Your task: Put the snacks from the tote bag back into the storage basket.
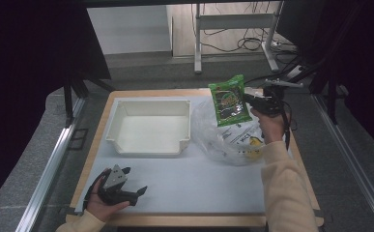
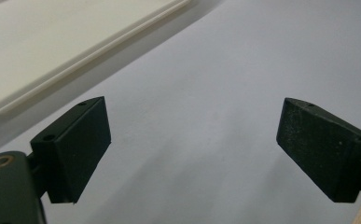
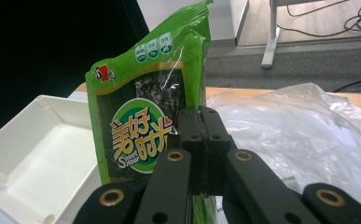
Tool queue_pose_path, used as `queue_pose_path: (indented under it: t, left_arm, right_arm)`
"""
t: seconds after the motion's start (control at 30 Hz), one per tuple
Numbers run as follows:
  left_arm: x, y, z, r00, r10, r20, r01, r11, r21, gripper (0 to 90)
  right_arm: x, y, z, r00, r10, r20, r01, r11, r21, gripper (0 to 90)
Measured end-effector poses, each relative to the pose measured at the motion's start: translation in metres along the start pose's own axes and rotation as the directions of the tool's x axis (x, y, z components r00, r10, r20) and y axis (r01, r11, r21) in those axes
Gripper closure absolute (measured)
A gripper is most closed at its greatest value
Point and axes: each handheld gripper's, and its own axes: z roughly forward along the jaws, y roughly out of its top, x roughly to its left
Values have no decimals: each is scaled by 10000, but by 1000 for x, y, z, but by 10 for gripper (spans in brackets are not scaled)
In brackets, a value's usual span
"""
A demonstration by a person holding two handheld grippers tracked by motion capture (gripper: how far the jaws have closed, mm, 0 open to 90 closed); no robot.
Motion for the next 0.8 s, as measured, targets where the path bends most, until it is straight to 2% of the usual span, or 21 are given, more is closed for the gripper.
queue_pose_path:
  t: [0.27, 0.8]
  left_arm:
    - [0, 0, 0, 10000, -4, 5, 4, 10000, -14, 98]
    - [0, 0, 0, 10000, -3, 11, 3, 10000, 18, 98]
  right_arm:
    - [12, 3, 3, 9995, -105, -301, 102, 9999, -114, 895]
    - [27, 6, 12, 9977, -159, -660, 146, 9997, -210, 895]
